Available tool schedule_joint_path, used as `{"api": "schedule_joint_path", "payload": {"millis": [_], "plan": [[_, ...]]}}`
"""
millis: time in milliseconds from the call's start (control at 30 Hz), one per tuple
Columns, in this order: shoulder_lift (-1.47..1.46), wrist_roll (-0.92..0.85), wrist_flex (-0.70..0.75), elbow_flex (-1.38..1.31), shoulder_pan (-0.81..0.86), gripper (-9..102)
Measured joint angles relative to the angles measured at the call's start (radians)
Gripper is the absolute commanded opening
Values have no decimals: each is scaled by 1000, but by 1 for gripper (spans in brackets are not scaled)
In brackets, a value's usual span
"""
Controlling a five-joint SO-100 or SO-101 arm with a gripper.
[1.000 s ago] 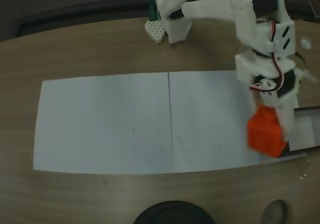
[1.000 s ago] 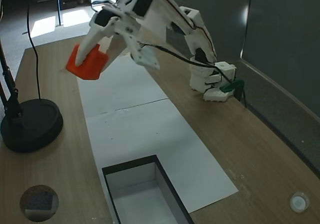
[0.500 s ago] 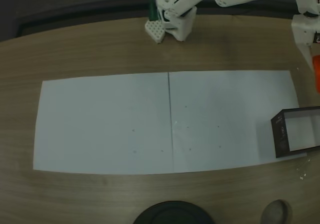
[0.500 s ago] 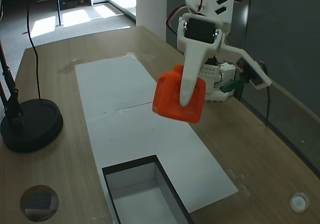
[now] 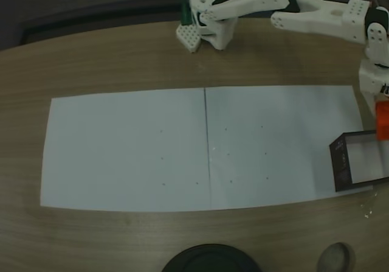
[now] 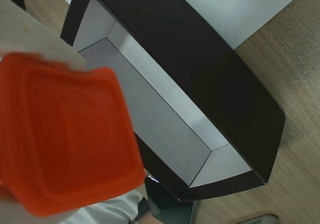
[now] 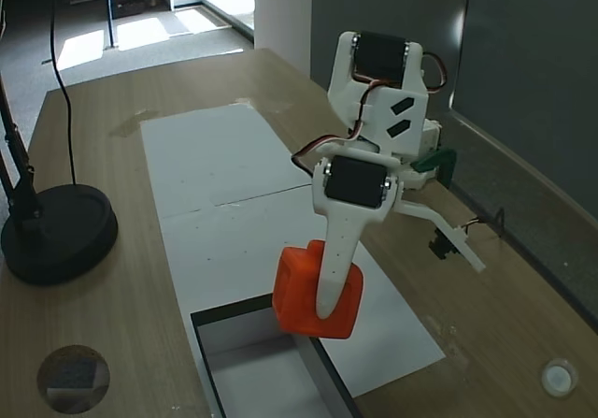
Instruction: Grab a orange square and put it in the box.
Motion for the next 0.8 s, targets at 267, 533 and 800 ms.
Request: {"api": "schedule_joint_path", "payload": {"millis": [267,533,800], "plan": [[-2,-3,0,0,6,14],[-2,-3,-23,0,57,14],[-2,-3,-25,0,66,14]]}}
